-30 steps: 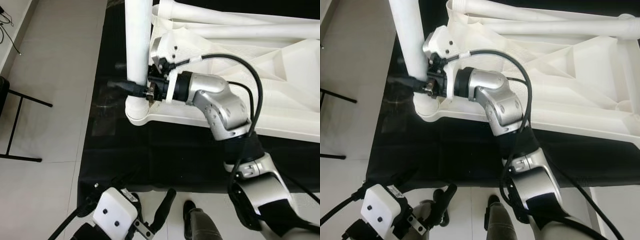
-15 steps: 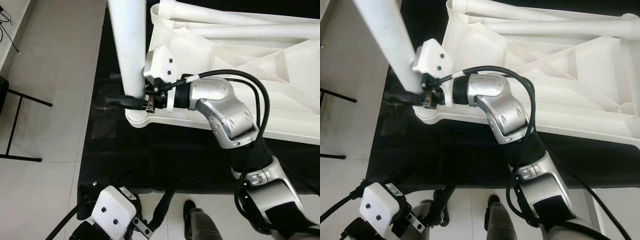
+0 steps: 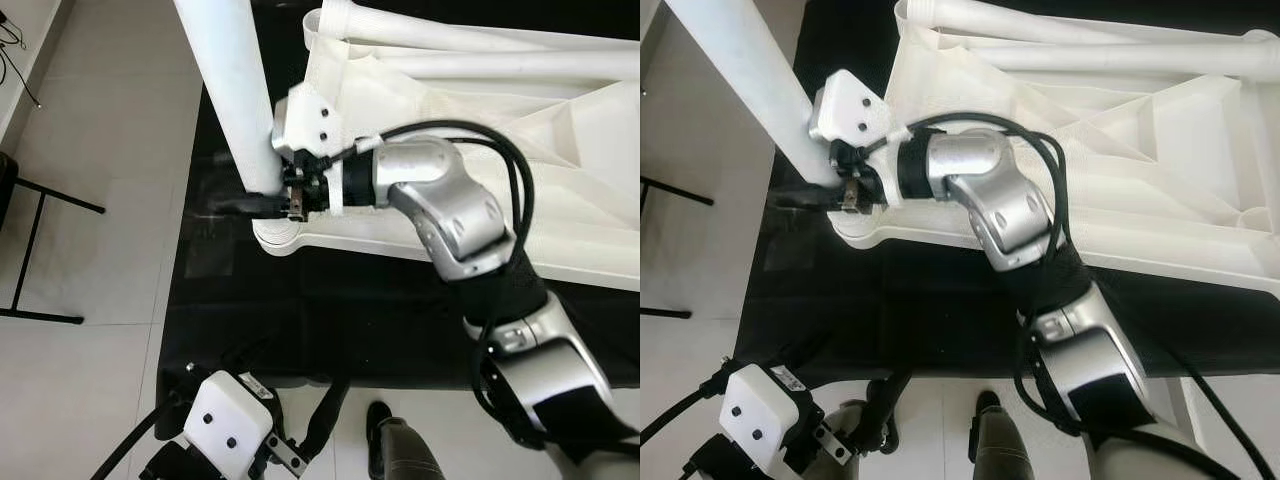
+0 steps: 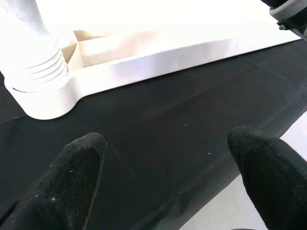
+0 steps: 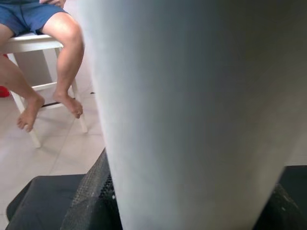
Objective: Building children table
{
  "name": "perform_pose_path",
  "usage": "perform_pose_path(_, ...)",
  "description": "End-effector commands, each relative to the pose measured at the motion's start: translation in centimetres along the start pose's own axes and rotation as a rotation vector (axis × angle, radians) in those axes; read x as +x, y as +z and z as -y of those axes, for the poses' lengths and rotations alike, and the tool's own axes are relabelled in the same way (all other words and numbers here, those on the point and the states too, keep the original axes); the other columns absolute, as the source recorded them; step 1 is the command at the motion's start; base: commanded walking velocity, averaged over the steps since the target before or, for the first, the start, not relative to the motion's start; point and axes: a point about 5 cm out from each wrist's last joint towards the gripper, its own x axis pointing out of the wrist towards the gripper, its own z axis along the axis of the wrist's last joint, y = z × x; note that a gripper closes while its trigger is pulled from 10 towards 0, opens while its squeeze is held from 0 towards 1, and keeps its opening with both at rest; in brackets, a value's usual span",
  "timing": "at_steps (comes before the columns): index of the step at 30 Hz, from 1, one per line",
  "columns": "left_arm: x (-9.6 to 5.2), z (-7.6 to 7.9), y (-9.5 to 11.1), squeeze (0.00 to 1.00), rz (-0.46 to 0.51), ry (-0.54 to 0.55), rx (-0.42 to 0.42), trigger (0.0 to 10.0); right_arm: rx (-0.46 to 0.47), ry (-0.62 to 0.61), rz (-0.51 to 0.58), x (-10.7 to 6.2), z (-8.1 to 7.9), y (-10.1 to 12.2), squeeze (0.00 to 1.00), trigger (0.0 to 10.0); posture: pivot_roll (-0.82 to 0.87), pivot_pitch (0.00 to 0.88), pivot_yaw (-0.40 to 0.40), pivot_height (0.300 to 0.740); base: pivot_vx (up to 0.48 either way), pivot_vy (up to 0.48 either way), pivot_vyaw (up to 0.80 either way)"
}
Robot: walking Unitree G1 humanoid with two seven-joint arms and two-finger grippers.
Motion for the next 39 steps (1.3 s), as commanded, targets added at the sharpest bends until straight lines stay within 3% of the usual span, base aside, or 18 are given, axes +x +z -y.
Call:
perform_pose_path(1, -0.1, 0.2, -0.6, 0.0, -0.032, 0.0, -0.019, 10.0, 0.21, -0.005, -0.178, -0.3, -0.7, -5.6, 0.0, 10.0, 0.0, 0.472, 0.011, 0.74, 0.0, 0.0, 0.0)
perform_pose_path(11, -0.2, 0.2, -0.5, 0.0, -0.032, -0.001, -0.019, 10.0, 0.228, -0.018, -0.211, 0.1, -0.7, -6.3, 0.0, 10.0, 0.0, 0.475, 0.013, 0.74, 0.0, 0.0, 0.0)
perform_pose_path(20, -0.2, 0.2, -0.5, 0.0, -0.034, 0.0, -0.018, 10.0, 0.299, -0.145, -0.237, -0.7, -0.9, -8.0, 0.0, 10.0, 0.0, 0.478, 0.014, 0.74, 0.0, 0.0, 0.0)
perform_pose_path(22, -0.3, 0.2, -0.5, 0.0, -0.034, 0.001, -0.018, 10.0, 0.348, -0.357, -0.257, -1.4, -1.3, -9.1, 0.0, 10.0, -0.01, 0.48, 0.008, 0.74, 0.0, 0.0, 0.0)
perform_pose_path(24, -0.3, 0.2, -0.5, 0.0, -0.035, 0.002, -0.017, 10.0, 0.407, -0.744, -0.331, -3.0, -2.0, -10.7, 0.0, 10.0, -0.01, 0.48, -0.002, 0.74, 0.0, 0.0, 0.0)
perform_pose_path(25, -0.3, 0.2, -0.5, 0.0, -0.035, 0.002, -0.017, 10.0, 0.407, -0.744, -0.331, -3.0, -2.0, -10.7, 0.0, 10.0, -0.01, 0.48, -0.002, 0.74, 0.0, 0.0, 0.0)
perform_pose_path(26, -0.3, 0.1, -0.5, 0.0, -0.034, 0.002, -0.017, 10.0, 0.437, -0.82, -0.345, -3.3, -3.8, -10.9, 0.0, 10.0, 0.0, 0.48, 0.002, 0.74, 0.0, 0.0, 0.0)
perform_pose_path(27, -0.3, 0.1, -0.5, 0.0, -0.034, 0.002, -0.017, 10.0, 0.437, -0.82, -0.345, -3.3, -3.8, -10.9, 0.0, 10.0, 0.0, 0.48, 0.002, 0.74, 0.0, 0.0, 0.0)
perform_pose_path(29, -0.2, 0.0, -0.5, 0.0, -0.034, 0.003, -0.014, 10.0, 0.506, -0.866, -0.341, -2.9, -6.3, -10.9, 0.0, 10.0, -0.01, 0.48, 0.013, 0.74, 0.0, 0.0, 0.0)
perform_pose_path(30, -0.2, 0.0, -0.5, 0.0, -0.034, 0.002, -0.013, 10.0, 0.521, -0.876, -0.337, -2.7, -6.8, -10.8, 0.0, 10.0, -0.01, 0.478, 0.014, 0.74, 0.0, 0.0, 0.0)
perform_pose_path(39, 0.1, -0.4, -0.9, 0.0, -0.034, 0.005, -0.002, 10.0, 0.519, -0.891, -0.283, -1.7, -6.5, -9.9, 0.0, 10.0, -0.01, 0.46, 0.013, 0.74, 0.0, 0.0, 0.0)
